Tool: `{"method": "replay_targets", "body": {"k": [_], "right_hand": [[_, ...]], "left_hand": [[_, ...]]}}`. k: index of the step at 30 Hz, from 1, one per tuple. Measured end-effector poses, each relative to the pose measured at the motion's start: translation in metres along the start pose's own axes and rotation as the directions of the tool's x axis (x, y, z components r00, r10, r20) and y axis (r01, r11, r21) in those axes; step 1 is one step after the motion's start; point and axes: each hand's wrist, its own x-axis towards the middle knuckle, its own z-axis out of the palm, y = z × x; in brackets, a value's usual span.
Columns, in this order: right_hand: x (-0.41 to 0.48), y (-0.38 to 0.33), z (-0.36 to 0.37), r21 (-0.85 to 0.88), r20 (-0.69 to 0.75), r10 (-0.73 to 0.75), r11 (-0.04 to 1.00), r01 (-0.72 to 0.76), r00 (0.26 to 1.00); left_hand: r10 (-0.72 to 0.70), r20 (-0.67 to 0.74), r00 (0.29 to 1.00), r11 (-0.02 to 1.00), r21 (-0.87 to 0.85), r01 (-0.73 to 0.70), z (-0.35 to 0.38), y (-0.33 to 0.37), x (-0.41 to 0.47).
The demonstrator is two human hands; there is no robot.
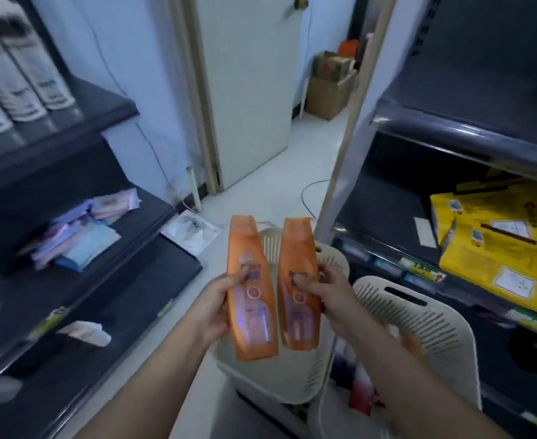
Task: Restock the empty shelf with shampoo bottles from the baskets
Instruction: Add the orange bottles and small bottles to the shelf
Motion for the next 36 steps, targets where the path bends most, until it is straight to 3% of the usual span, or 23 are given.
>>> {"method": "replay_targets", "body": {"k": [7, 17, 24, 36], "right_hand": [[-0.01, -0.014, 0.159, -0.112, 0.191, -0.078, 0.989, 0.1, 0.978], [-0.041, -0.025, 0.366, -0.207, 0.449, -0.152, 0.941, 0.268, 0.88], [-0.061, -0.042, 0.476, -0.249, 0.651, -0.174, 0.871, 0.424, 0.739], [-0.047, -0.085, 0.65, -0.066, 0.8, -0.277, 0.841, 0.537, 0.532]], "left_hand": [[0.264, -0.148, 0.953, 0.963, 0.101, -0.251, -0.107, 0.082, -0.096], [0.501, -0.317, 0.806, 0.864, 0.129, -0.486, -0.246, 0.166, -0.22], [0.631, -0.402, 0.664, 0.768, 0.203, -0.607, -0.307, 0.212, -0.285], [0.764, -0.5, 0.408, 0.603, 0.328, -0.727, -0.383, 0.313, -0.343]]}}
